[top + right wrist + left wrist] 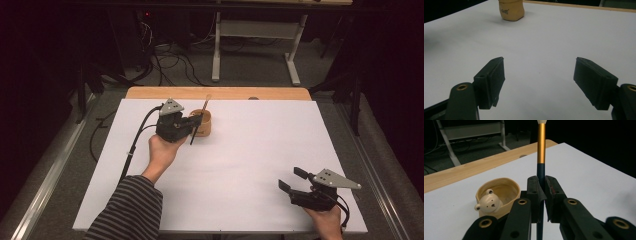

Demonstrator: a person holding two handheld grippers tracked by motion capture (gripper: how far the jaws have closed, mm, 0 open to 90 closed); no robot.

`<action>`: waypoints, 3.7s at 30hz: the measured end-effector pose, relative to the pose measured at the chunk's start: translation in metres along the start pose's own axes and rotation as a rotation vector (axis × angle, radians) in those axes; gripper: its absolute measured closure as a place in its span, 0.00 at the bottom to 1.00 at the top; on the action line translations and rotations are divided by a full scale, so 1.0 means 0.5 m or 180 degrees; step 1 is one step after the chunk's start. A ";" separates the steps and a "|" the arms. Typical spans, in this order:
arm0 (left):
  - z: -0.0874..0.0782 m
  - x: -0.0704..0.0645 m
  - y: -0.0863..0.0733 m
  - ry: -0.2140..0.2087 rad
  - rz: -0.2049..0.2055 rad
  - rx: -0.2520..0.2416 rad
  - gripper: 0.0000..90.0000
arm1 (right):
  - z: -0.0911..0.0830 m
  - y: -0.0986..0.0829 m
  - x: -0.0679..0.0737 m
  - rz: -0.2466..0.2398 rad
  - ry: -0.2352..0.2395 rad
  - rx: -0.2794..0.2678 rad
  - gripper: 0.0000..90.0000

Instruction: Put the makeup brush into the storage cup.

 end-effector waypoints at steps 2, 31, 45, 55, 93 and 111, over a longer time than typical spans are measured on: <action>0.003 0.004 0.004 0.0003 -0.0035 -0.0018 0.92 | 0.000 0.000 0.000 -0.0007 0.0001 -0.0001 0.29; 0.068 0.032 0.061 0.0083 0.0031 -0.0081 0.92 | -0.002 0.001 0.004 -0.0015 0.0033 -0.0007 0.29; 0.097 0.052 0.069 0.0136 0.0032 -0.0104 0.92 | -0.005 0.001 0.005 -0.0015 0.0040 -0.0017 0.29; 0.122 0.063 0.064 0.0190 0.0023 -0.0093 0.92 | -0.005 0.001 0.004 -0.0012 0.0051 -0.0029 0.29; 0.171 0.099 0.026 0.0366 0.0024 -0.0032 0.92 | -0.002 -0.004 0.009 0.0000 0.0111 0.0037 0.29; 0.177 0.090 0.006 0.0367 0.0145 0.0146 0.92 | -0.002 -0.006 0.011 -0.0005 0.0133 0.0057 0.29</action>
Point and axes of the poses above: each handheld gripper's, and its own axes: z roughly forward along the jaws, y roughly out of its top, x roughly to its left, the point moved 10 cm from there along z, roughly forward along the jaws, and after that the axes turned 5 degrees about z, right-handed, at the moved point
